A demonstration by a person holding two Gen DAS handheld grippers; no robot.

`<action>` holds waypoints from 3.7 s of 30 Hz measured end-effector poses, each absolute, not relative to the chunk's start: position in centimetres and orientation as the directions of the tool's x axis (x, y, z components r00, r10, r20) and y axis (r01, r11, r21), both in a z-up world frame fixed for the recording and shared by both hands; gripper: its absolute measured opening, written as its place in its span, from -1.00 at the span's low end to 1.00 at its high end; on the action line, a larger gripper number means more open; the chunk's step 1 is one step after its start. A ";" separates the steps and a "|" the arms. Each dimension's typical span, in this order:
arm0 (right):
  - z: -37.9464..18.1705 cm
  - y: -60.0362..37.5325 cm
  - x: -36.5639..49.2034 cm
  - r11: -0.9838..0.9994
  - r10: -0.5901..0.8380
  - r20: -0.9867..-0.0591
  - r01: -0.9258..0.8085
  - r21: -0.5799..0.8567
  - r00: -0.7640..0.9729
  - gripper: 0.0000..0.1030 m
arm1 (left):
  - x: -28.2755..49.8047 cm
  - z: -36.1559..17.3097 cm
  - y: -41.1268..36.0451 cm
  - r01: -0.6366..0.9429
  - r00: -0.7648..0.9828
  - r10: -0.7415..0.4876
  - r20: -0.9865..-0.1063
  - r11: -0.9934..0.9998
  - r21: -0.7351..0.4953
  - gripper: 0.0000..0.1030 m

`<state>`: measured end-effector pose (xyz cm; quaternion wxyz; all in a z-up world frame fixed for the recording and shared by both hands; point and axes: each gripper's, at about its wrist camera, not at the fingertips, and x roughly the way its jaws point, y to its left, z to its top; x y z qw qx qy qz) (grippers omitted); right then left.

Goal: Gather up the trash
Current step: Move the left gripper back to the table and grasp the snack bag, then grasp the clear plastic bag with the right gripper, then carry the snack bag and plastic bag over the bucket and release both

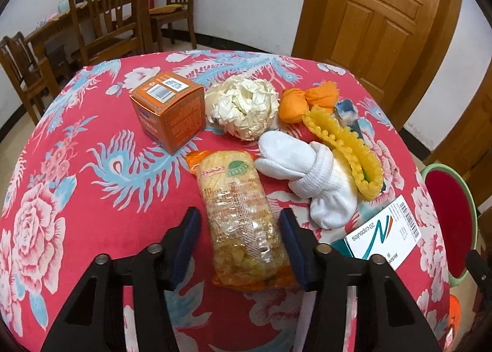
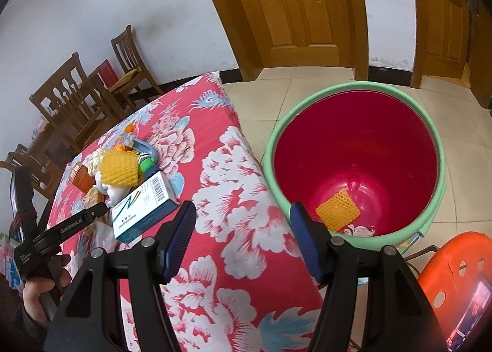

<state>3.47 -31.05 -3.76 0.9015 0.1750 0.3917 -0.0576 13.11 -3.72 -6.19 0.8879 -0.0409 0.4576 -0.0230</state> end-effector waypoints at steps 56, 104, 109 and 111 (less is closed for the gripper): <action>-6.8 -15.3 7.1 0.938 0.313 -0.780 -0.046 0.345 0.542 -0.24 | 6.0 -5.7 5.4 -0.025 0.603 -0.150 -0.784 0.978 -0.206 -0.19; -4.6 -10.5 12.7 0.935 0.347 -0.733 -0.152 0.321 0.585 -0.49 | 4.6 -3.2 10.0 -0.102 0.667 -0.113 -0.736 0.965 -0.241 -0.19; -2.9 -11.2 11.5 0.930 0.358 -0.713 -0.159 0.332 0.603 -0.49 | 4.5 -2.5 9.6 -0.092 0.677 -0.115 -0.727 0.967 -0.239 -0.19; -2.2 -11.5 11.0 0.928 0.361 -0.707 -0.162 0.335 0.608 -0.49 | 4.3 -2.0 9.2 -0.083 0.682 -0.118 -0.722 0.968 -0.237 -0.19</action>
